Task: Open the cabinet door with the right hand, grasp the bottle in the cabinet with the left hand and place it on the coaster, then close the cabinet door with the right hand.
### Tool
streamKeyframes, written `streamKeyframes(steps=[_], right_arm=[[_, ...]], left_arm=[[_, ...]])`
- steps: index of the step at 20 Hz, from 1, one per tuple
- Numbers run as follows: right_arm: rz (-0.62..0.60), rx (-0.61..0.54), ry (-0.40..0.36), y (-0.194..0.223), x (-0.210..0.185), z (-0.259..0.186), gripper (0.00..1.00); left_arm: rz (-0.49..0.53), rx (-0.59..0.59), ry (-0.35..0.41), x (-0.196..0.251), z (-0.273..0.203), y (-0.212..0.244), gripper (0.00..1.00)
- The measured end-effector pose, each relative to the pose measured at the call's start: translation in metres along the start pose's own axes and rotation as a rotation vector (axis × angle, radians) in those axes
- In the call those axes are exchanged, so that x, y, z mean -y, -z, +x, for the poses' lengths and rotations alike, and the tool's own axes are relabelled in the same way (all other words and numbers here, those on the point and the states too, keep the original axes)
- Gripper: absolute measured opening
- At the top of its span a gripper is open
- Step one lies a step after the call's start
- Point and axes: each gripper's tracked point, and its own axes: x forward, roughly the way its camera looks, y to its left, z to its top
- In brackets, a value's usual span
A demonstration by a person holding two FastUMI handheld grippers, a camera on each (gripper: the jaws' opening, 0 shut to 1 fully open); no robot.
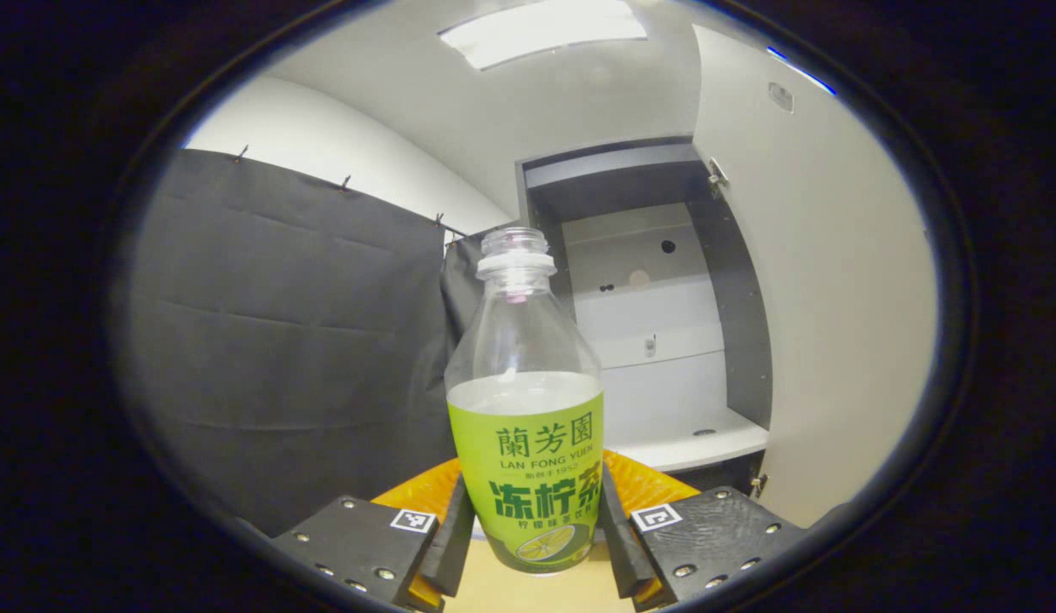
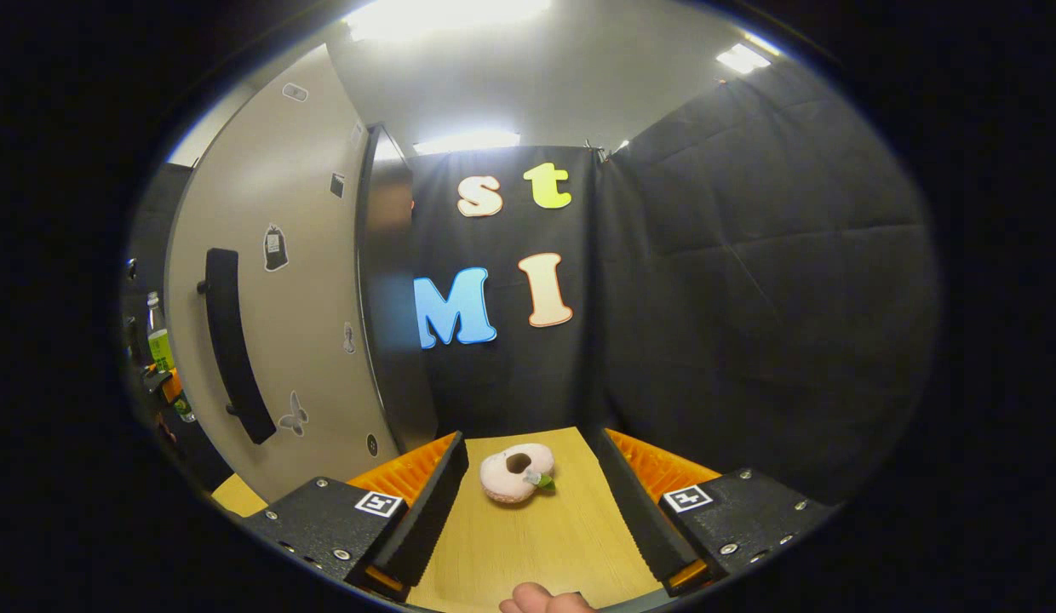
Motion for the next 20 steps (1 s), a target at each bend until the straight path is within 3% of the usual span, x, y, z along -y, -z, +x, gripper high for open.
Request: streamKeyframes(steps=[1,5,8,9,11,13,14,15,16,20], right_arm=[[-0.001,-0.002,0.004,0.004,-0.003,0.003,0.95],[0.030,-0.022,-0.012,0.024,-0.026,0.020,0.95],[-0.025,-0.039,-0.017,0.041,-0.037,0.030,0.95],[-0.044,-0.039,-0.015,0.045,-0.039,0.032,0.95],[-0.068,-0.032,-0.014,0.054,-0.044,0.034,0.95],[-0.078,-0.039,-0.014,0.069,-0.047,0.036,0.95],[-0.083,-0.048,-0.017,0.077,-0.049,0.037,0.95],[-0.093,-0.059,-0.017,0.086,-0.050,0.040,0.95],[-0.111,-0.073,-0.017,0.098,-0.051,0.041,0.95],[-0.180,-0.105,-0.016,0.138,-0.050,0.046,0.95]], left_arm=[[0.000,0.000,-0.006,-0.002,-0.007,0.005,0.72],[0.038,0.016,-0.035,-0.001,-0.027,0.032,0.72],[0.051,0.000,-0.048,-0.006,-0.042,0.066,0.72],[0.049,-0.001,-0.050,-0.008,-0.051,0.078,0.68],[0.042,-0.009,-0.059,-0.012,-0.065,0.104,0.72],[0.038,-0.036,-0.066,-0.012,-0.076,0.138,0.72],[0.037,-0.053,-0.073,-0.013,-0.082,0.159,0.68],[0.031,-0.066,-0.081,-0.016,-0.086,0.176,0.72],[0.024,-0.075,-0.087,-0.017,-0.092,0.191,0.68],[-0.009,-0.081,-0.115,-0.020,-0.094,0.258,0.68]])
